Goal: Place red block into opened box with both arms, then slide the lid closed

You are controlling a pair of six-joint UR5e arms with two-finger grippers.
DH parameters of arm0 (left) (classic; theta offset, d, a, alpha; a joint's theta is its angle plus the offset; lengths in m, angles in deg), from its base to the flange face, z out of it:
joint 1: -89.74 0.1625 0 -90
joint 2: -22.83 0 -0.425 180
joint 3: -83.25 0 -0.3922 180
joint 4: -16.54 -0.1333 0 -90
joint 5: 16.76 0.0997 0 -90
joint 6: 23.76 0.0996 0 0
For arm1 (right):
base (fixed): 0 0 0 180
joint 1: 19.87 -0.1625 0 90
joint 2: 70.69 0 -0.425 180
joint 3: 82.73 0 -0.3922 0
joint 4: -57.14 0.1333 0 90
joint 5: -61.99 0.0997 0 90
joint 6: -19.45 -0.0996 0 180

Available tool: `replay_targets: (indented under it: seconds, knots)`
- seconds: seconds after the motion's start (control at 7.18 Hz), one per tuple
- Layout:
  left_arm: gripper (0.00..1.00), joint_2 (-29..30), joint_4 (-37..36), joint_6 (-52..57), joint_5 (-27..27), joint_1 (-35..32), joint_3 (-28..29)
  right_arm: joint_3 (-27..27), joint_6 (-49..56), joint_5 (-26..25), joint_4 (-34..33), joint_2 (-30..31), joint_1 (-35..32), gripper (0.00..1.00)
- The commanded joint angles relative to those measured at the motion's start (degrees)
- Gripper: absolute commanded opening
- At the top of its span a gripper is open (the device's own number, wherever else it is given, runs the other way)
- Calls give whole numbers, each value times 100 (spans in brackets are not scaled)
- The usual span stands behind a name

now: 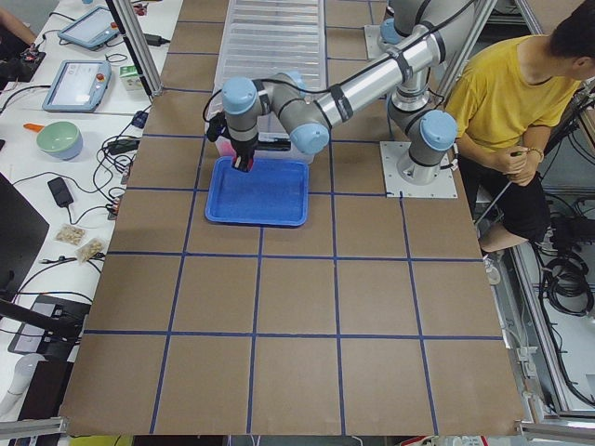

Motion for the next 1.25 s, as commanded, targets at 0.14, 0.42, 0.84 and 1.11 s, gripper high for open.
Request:
replay_targets:
  seconds: [0.14, 0.42, 0.84, 1.11]
  knots:
    - [9, -677, 514, -1879, 28, -1350, -99, 40, 16, 31, 15, -58, 8, 100]
    - [9, -660, 183, -2481, 45, -1723, -705, 164, -28, 22, 6, -7, 8, 100]
    - [9, -493, -644, -2684, 45, -1741, -1505, 164, 51, 57, -2, 28, 8, 100]
    - [9, -265, -865, -2876, 37, -1793, -1551, 173, 43, 48, 6, 29, -9, 100]
